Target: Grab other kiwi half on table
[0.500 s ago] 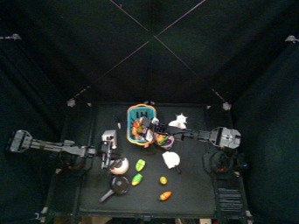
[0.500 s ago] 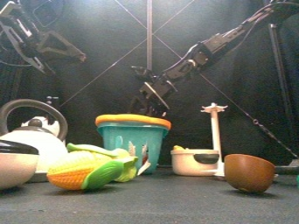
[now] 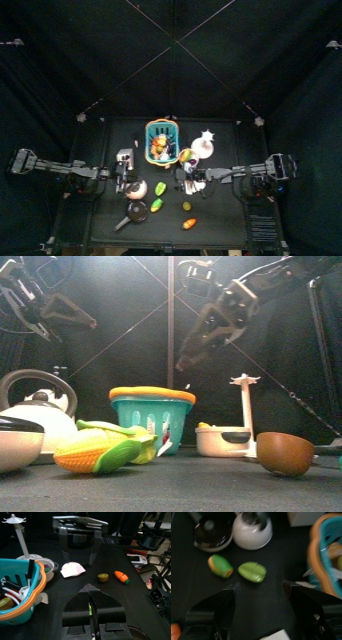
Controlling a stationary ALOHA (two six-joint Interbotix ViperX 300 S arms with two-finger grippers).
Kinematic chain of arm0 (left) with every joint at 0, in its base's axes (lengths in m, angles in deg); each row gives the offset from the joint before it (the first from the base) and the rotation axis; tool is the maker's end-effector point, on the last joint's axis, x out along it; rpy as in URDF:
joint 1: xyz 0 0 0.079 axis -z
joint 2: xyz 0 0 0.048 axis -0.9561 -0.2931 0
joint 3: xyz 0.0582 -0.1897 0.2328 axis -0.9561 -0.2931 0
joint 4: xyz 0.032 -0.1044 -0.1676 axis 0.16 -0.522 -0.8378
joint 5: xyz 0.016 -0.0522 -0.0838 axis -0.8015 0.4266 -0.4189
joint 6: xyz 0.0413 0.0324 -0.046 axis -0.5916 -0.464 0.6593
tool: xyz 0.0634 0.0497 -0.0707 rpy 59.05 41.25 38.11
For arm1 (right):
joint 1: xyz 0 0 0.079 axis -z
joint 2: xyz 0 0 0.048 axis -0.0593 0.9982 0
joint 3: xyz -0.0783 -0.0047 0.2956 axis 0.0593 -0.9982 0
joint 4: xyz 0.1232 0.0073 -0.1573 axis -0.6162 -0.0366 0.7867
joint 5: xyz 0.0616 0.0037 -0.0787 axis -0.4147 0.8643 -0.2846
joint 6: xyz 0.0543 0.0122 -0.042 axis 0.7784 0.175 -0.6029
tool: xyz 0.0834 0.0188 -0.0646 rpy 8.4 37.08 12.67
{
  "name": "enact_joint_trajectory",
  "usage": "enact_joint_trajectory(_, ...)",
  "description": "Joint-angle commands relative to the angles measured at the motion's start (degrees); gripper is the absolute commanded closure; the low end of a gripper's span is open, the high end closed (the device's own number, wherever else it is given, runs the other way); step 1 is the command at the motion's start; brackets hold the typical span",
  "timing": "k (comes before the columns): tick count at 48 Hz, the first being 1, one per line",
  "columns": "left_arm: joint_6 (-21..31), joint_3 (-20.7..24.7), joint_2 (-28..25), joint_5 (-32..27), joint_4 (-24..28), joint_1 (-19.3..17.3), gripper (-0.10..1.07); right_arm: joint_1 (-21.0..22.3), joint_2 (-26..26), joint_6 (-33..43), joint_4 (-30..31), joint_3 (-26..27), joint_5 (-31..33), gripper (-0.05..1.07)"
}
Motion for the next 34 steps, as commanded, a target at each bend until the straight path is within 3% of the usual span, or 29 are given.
enact_joint_trajectory(1,0.0,0.8,-0.1,0.5,-0.1,0.0,0.73,-5.7,-1.4,0.0,1.0,-3.1,0.0,0.05)
enact_joint_trajectory(16,0.1,0.7,-0.1,0.4,-0.1,0.1,0.73,-13.7,1.8,0.1,-4.9,-4.4,1.4,0.05)
enact_joint_trajectory(34,0.1,0.4,0.0,0.4,-0.1,0.1,0.73,-14.9,9.8,0.1,-6.1,-3.1,3.0,0.05)
